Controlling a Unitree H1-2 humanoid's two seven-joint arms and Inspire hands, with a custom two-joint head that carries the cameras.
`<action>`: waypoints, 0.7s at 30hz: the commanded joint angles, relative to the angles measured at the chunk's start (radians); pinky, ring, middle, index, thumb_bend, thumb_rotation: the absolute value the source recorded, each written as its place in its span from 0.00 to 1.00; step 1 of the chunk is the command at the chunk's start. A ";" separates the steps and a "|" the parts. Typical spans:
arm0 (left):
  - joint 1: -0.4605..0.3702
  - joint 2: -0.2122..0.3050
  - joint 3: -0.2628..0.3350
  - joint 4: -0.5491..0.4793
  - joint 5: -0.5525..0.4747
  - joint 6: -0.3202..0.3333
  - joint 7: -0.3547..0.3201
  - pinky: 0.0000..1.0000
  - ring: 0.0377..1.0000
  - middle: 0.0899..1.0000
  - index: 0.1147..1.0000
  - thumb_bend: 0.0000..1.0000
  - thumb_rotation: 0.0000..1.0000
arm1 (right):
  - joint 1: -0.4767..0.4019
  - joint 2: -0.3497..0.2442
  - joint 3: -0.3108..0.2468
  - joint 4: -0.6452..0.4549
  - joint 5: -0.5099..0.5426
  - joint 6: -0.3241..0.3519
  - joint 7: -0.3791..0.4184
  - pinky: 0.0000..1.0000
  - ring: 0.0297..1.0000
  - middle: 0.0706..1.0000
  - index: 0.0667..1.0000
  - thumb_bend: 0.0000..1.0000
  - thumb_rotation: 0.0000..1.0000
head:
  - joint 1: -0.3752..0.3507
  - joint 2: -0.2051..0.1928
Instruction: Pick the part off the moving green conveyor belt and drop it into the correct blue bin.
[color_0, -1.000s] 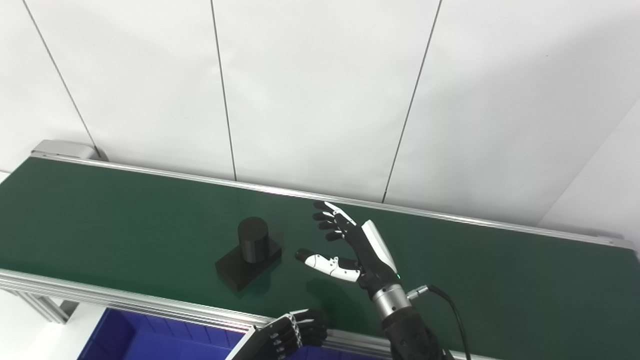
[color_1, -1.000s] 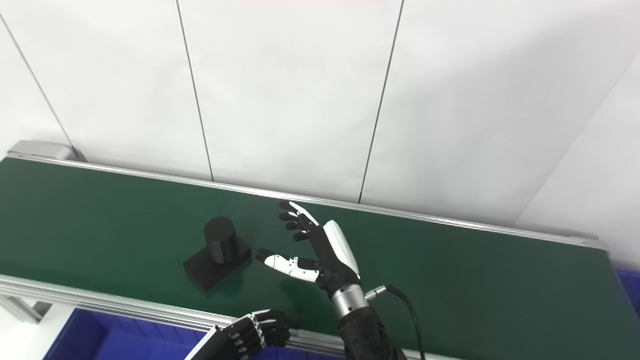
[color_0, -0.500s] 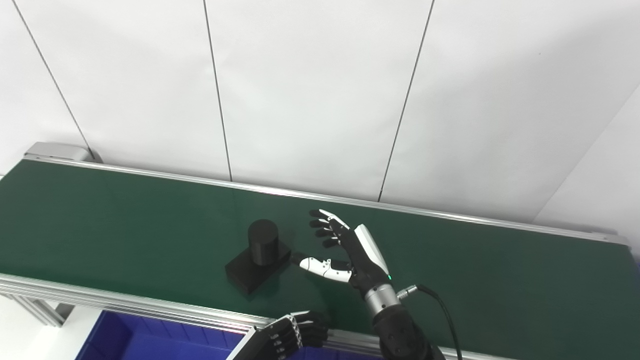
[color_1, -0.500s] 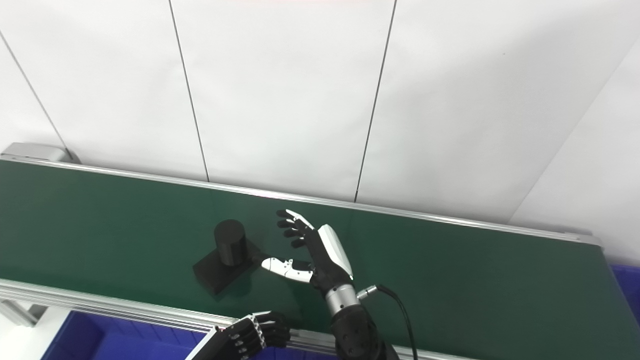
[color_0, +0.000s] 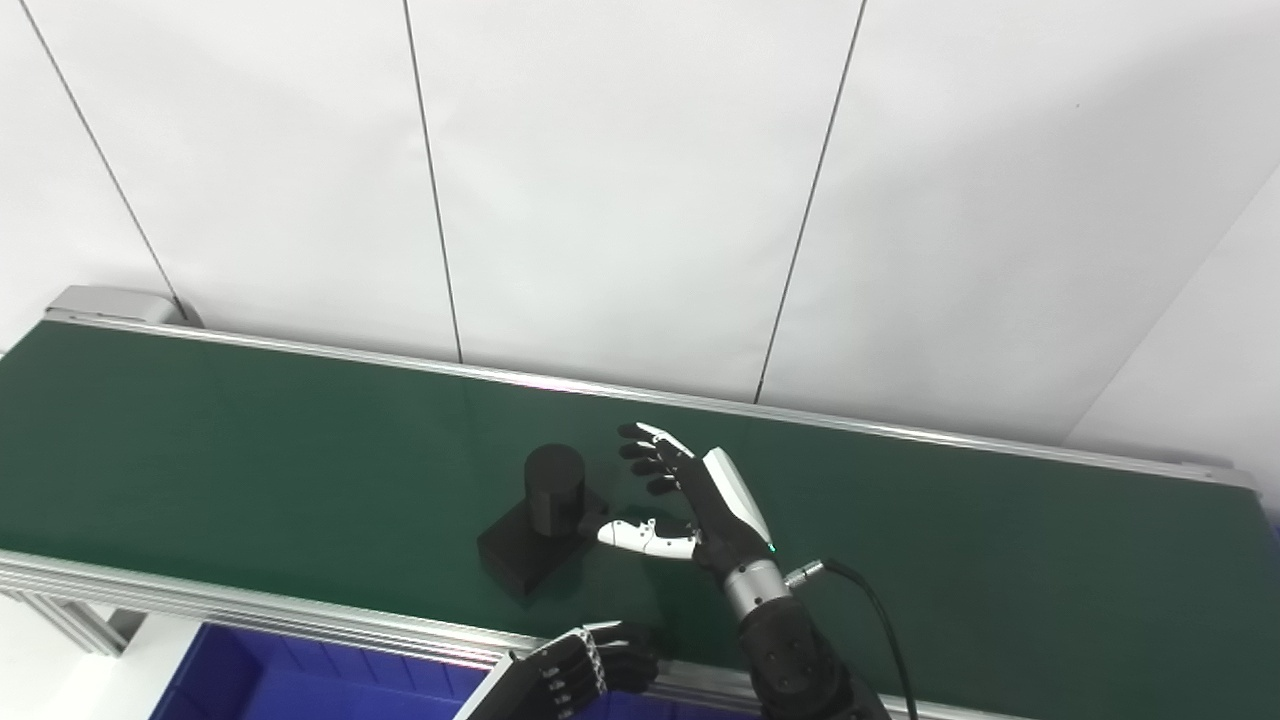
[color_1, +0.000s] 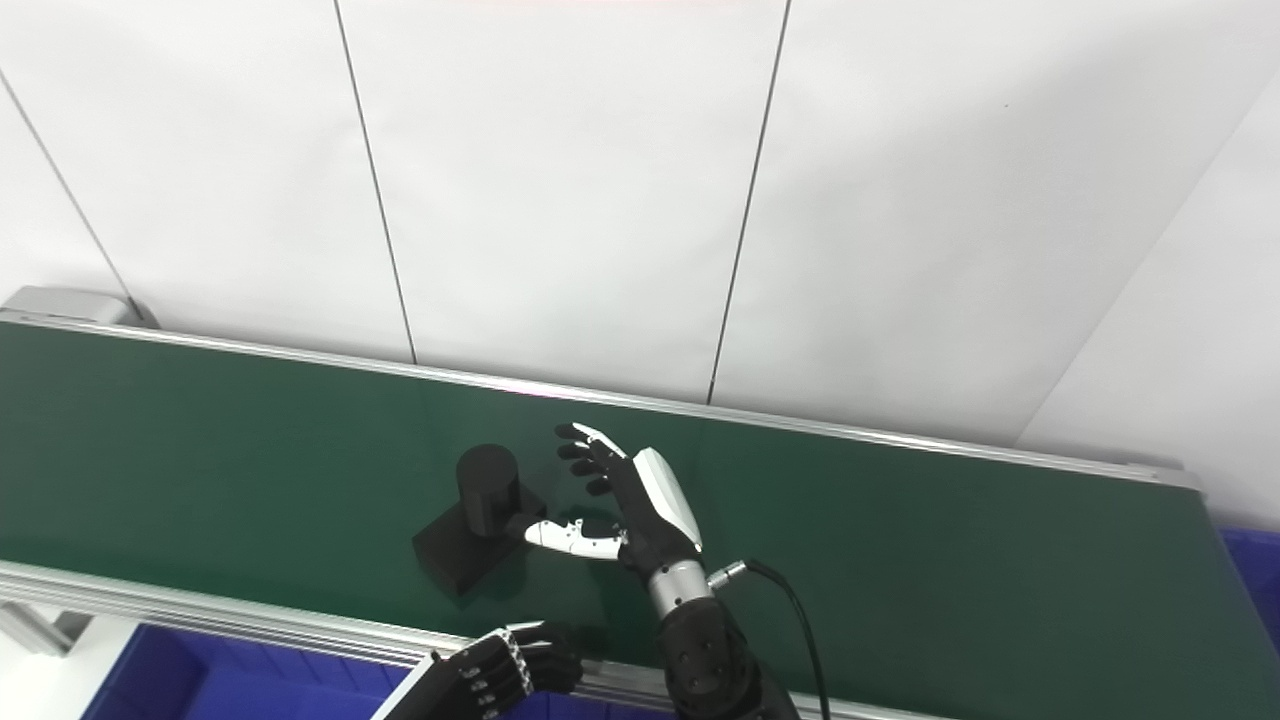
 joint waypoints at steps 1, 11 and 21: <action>0.003 -0.009 -0.009 -0.030 0.001 -0.019 0.002 0.75 0.73 0.72 0.73 1.00 0.46 | -0.051 0.017 0.008 -0.010 -0.013 -0.070 -0.031 0.70 0.77 0.78 0.85 0.70 0.33 | 0.002 0.003; 0.009 -0.019 -0.026 -0.043 0.009 -0.019 0.020 0.75 0.74 0.72 0.72 1.00 0.45 | -0.076 0.023 0.035 0.037 -0.037 -0.074 -0.043 0.73 0.79 0.80 0.85 0.72 0.32 | 0.017 0.010; 0.016 -0.025 -0.036 -0.063 0.007 -0.013 0.026 0.75 0.73 0.72 0.72 1.00 0.45 | -0.067 0.024 0.043 0.038 -0.049 -0.094 -0.064 0.71 0.78 0.78 0.84 0.74 0.28 | 0.019 0.026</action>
